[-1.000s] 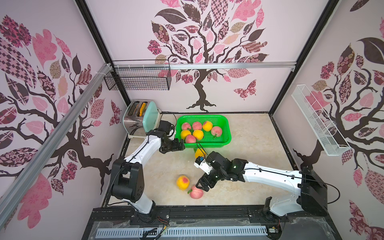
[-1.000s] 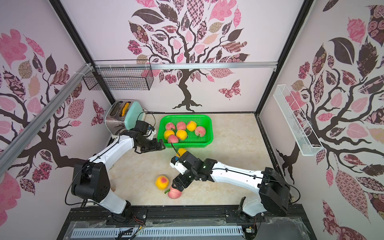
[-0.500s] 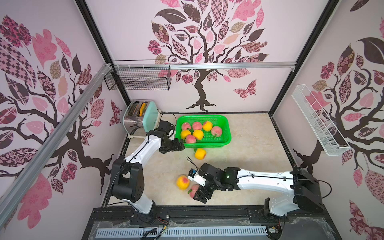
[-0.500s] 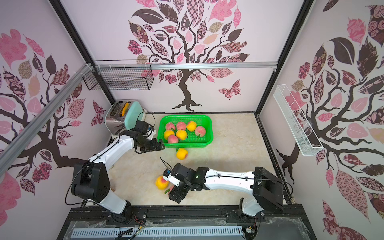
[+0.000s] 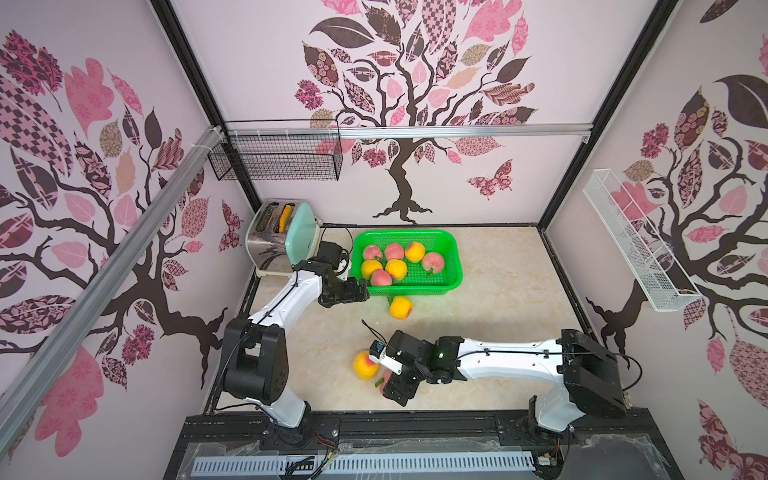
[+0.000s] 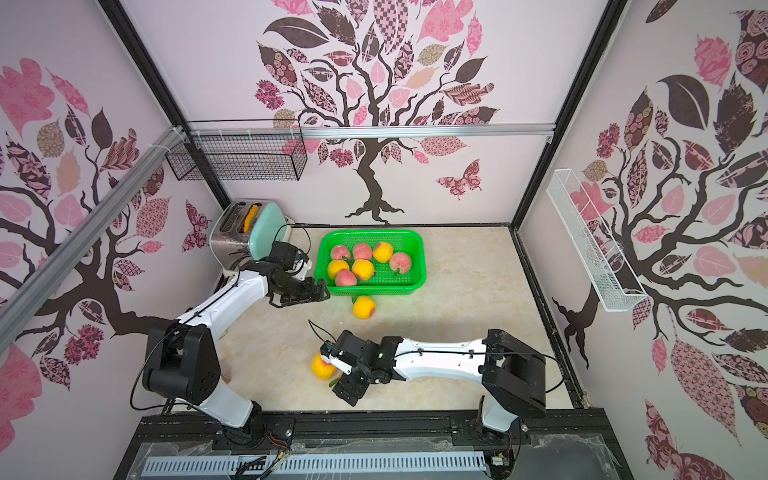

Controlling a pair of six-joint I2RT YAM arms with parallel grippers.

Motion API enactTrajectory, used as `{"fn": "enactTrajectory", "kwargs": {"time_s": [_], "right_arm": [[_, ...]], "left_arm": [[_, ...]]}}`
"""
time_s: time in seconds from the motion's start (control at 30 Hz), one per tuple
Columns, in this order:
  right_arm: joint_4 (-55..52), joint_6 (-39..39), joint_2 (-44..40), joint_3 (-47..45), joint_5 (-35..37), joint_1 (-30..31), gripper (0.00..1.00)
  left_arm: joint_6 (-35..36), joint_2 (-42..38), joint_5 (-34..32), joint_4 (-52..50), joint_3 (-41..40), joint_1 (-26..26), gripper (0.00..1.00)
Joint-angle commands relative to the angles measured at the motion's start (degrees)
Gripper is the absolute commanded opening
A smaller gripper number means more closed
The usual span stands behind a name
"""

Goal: Put the peaches into the basket
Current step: Pick up the peach from the center of the board.

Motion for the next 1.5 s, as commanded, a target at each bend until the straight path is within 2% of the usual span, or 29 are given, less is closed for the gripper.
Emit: {"fn": "enactTrajectory", "kwargs": {"time_s": [0.0, 0.4, 0.57, 0.73, 1.07, 1.27, 1.47], "right_arm": [[-0.08, -0.48, 1.17, 1.88, 1.21, 0.93, 0.89], [-0.95, -0.36, 3.86, 2.02, 4.22, 2.01, 0.87], [-1.05, -0.29, 4.26, 1.97, 5.32, 2.00, 0.79], [-0.02, -0.04, 2.38, 0.96, 4.97, 1.99, 0.71], [-2.14, -2.55, -6.32, 4.44, 8.96, 1.63, 0.70], [-3.72, -5.08, -10.73, 8.67, 11.12, -1.56, 0.70], [-2.78, -6.39, -13.51, 10.71, 11.29, -7.93, 0.69]], "left_arm": [[0.18, -1.46, -0.46, 0.28, -0.54, 0.31, 0.97], [0.23, -1.11, 0.00, 0.15, -0.36, 0.29, 0.97], [0.19, -1.46, -0.48, 0.26, -0.45, 0.32, 0.97], [0.26, -1.52, -0.56, 0.23, -0.54, 0.29, 0.97], [0.21, -1.68, -0.22, 0.21, -0.40, 0.29, 0.97], [0.19, -2.20, -0.28, 0.21, -0.45, 0.28, 0.97], [0.17, -2.24, -0.04, 0.30, -0.46, 0.30, 0.97]]}}
